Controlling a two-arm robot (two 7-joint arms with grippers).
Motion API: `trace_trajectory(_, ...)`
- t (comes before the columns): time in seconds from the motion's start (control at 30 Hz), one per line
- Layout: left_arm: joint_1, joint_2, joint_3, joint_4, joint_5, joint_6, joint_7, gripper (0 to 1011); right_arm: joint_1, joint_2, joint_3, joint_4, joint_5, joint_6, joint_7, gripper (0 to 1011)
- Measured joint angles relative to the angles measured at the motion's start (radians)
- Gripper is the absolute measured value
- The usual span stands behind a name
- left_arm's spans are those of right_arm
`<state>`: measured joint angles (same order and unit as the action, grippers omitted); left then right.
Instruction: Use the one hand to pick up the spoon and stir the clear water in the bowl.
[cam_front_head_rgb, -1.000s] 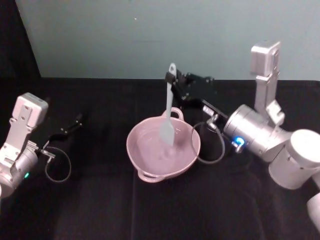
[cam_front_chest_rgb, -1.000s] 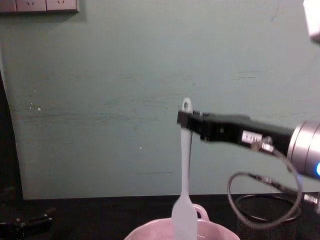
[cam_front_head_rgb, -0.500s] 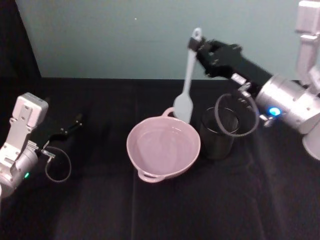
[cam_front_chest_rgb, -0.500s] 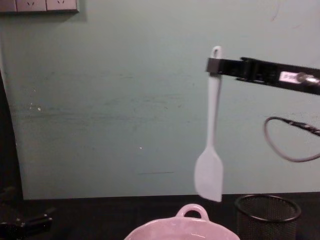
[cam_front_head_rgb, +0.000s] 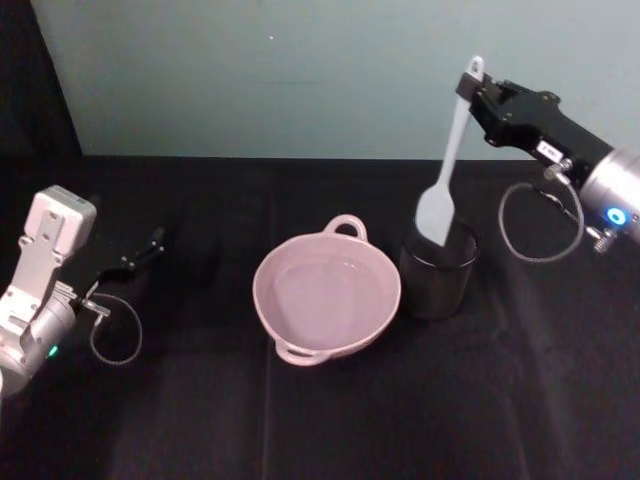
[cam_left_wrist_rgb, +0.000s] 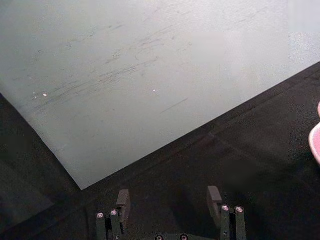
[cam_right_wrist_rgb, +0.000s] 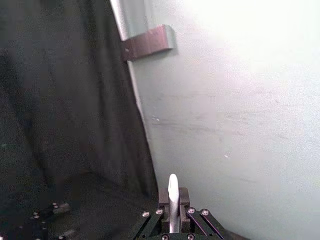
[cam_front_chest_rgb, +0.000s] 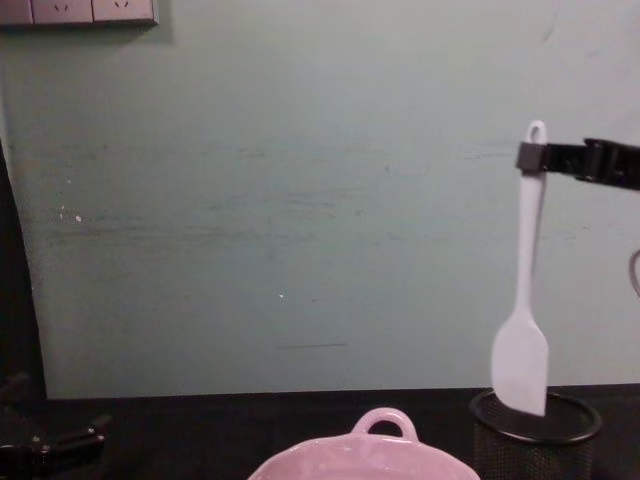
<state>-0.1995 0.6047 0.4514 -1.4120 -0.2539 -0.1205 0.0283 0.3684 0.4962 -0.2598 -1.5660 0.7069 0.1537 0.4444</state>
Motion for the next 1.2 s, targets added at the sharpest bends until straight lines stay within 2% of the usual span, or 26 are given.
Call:
trace_trajectory(0.17, 0.0, 0.0, 0.0, 0.0, 0.0, 0.0, 0.0, 1011, -0.007, 0.007, 0.001, 0.045, 0.017, -0.016, -0.01, 112)
trace_trajectory(0.33, 0.0, 0.0, 0.0, 0.0, 0.0, 0.0, 0.0, 1011, -0.008, -0.004, -0.008, 0.095, 0.036, -0.043, -0.008, 112)
trace_trajectory(0.57, 0.0, 0.0, 0.0, 0.0, 0.0, 0.0, 0.0, 1011, 0.005, -0.031, -0.037, 0.189, 0.067, -0.065, 0.026, 112)
trace_trajectory(0.83, 0.0, 0.0, 0.0, 0.0, 0.0, 0.0, 0.0, 1011, 0.018, -0.051, -0.055, 0.276, 0.108, -0.08, 0.076, 112)
trace_trajectory(1.0, 0.0, 0.0, 0.0, 0.0, 0.0, 0.0, 0.0, 1011, 0.029, -0.054, -0.06, 0.323, 0.141, -0.075, 0.105, 112)
trace_trajectory(1.2, 0.0, 0.0, 0.0, 0.0, 0.0, 0.0, 0.0, 1011, 0.032, -0.048, -0.062, 0.347, 0.162, -0.073, 0.114, 112)
